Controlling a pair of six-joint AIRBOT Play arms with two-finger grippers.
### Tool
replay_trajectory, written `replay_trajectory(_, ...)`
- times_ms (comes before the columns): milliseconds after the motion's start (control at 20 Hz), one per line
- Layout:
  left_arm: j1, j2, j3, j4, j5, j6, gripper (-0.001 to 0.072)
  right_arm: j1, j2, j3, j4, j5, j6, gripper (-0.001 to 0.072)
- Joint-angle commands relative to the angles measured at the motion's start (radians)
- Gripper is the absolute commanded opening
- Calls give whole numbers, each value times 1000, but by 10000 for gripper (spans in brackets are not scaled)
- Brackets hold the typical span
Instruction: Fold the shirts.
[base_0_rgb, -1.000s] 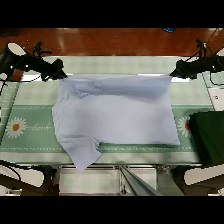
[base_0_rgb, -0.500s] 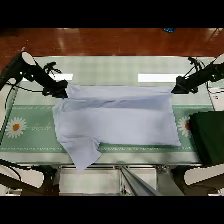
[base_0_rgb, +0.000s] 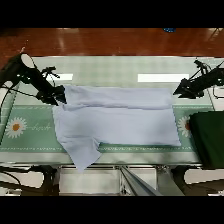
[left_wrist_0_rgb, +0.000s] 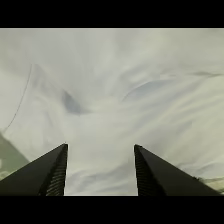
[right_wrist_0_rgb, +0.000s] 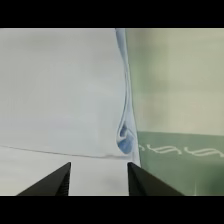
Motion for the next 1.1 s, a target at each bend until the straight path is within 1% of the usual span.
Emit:
replay_trajectory(0,38,140,-86,76,-4,-9,507,-53,143,-75,7,-25,13,417)
replay_trajectory(100,83,248,-242,76,13,-9,507,-58,269,-212,14,-99,13,417)
replay_trajectory(200,145,385,-466,53,67,-6,507,-55,378,-361,92,-147,-22,417)
replay_trajectory(250,188,450,-577,4,102,-6,507,-54,424,-431,148,-162,-53,417)
replay_trajectory(300,244,511,-689,-83,137,12,507,-54,470,-500,209,-174,-82,417)
replay_trajectory(400,330,595,-849,-235,159,96,507,-54,540,-603,303,-195,-126,417)
replay_trajectory(450,356,622,-905,-254,162,114,507,-54,566,-636,328,-197,-139,417)
replay_trajectory(550,372,636,-960,-252,171,109,507,-54,596,-668,335,-196,-145,416)
replay_trajectory(700,332,635,-993,-278,192,110,508,-54,601,-671,333,-186,-145,417)
replay_trajectory(750,312,635,-1007,-274,201,95,507,-54,601,-671,336,-179,-142,417)
replay_trajectory(900,274,635,-1047,-283,296,-17,507,-55,601,-671,343,-159,-140,416)
replay_trajectory(1050,228,635,-1047,-354,383,-26,507,-75,601,-671,351,-176,-137,416)
